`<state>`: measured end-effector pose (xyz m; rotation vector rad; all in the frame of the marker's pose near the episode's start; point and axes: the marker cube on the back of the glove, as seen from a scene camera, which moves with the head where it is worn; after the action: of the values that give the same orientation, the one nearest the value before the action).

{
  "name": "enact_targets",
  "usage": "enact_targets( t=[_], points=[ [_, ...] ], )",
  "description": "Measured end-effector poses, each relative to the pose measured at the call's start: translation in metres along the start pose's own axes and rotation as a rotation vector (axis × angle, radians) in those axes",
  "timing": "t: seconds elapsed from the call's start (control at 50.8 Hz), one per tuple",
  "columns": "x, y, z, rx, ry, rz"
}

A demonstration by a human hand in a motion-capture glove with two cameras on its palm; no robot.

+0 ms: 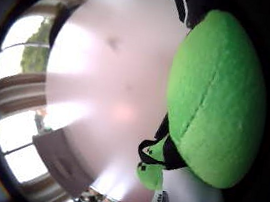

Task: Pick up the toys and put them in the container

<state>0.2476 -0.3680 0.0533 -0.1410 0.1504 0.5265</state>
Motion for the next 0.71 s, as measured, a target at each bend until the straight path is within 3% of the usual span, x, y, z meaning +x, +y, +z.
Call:
enact_targets(
  t=[0.236, 0.433, 0.709],
  points=[
    [-0.016, 0.012, -0.007, 0.135, 0.051, -0.063],
    [-0.036, 0.046, -0.029, 0.158, 0.040, -0.159],
    [-0.083, 0.133, -0.145, 0.302, 0.028, -0.345]
  ],
)
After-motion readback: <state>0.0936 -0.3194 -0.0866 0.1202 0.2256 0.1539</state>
